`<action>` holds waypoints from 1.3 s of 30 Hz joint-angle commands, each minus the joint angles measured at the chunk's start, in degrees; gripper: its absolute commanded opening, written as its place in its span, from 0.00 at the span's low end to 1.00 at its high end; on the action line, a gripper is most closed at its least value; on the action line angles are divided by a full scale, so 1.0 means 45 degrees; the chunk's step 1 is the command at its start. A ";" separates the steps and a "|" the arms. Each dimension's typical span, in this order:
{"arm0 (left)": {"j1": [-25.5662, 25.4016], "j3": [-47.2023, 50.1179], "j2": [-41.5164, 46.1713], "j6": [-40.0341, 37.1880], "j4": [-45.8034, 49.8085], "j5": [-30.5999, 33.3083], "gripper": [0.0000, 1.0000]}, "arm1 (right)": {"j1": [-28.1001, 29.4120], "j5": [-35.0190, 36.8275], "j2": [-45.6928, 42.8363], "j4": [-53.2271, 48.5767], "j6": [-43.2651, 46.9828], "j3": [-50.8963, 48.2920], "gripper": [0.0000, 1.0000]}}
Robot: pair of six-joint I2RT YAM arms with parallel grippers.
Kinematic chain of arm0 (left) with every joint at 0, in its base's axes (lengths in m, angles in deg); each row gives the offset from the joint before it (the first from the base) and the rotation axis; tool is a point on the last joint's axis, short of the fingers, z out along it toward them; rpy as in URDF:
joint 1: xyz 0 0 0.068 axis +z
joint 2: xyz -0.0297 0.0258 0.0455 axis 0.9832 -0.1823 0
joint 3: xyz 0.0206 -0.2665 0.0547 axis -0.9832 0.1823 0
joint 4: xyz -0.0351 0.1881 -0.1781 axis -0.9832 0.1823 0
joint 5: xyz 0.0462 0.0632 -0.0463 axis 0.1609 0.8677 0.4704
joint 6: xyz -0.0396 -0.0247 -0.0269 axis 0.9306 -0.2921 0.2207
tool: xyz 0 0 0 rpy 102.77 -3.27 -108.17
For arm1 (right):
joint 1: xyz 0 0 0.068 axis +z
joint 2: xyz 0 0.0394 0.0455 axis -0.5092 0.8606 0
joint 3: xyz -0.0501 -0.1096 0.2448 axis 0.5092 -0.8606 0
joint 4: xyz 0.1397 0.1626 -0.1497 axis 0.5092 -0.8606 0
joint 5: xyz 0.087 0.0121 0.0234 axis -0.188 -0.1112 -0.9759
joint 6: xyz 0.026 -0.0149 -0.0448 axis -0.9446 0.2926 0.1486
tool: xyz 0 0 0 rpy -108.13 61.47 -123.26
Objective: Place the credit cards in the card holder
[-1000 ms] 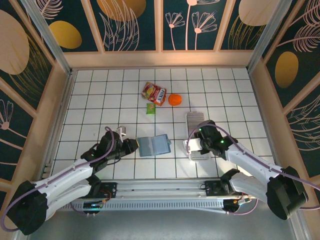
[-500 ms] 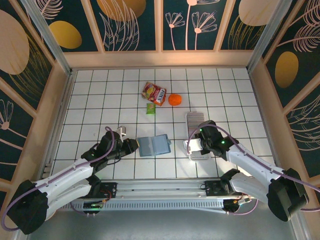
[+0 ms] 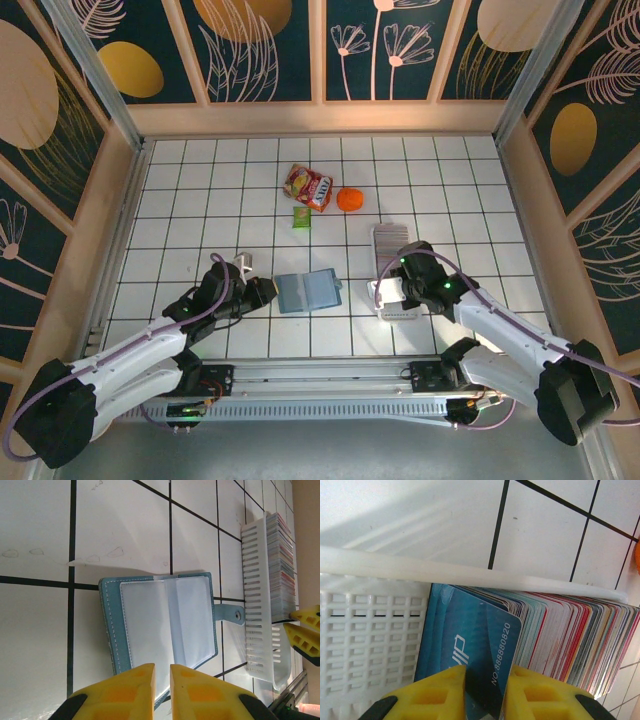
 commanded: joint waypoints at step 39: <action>0.0042 0.0159 -0.0174 0.0171 -0.0387 -0.0417 0.10 | 0.0188 0.0403 -0.1042 -0.1264 -0.0803 0.1454 0.08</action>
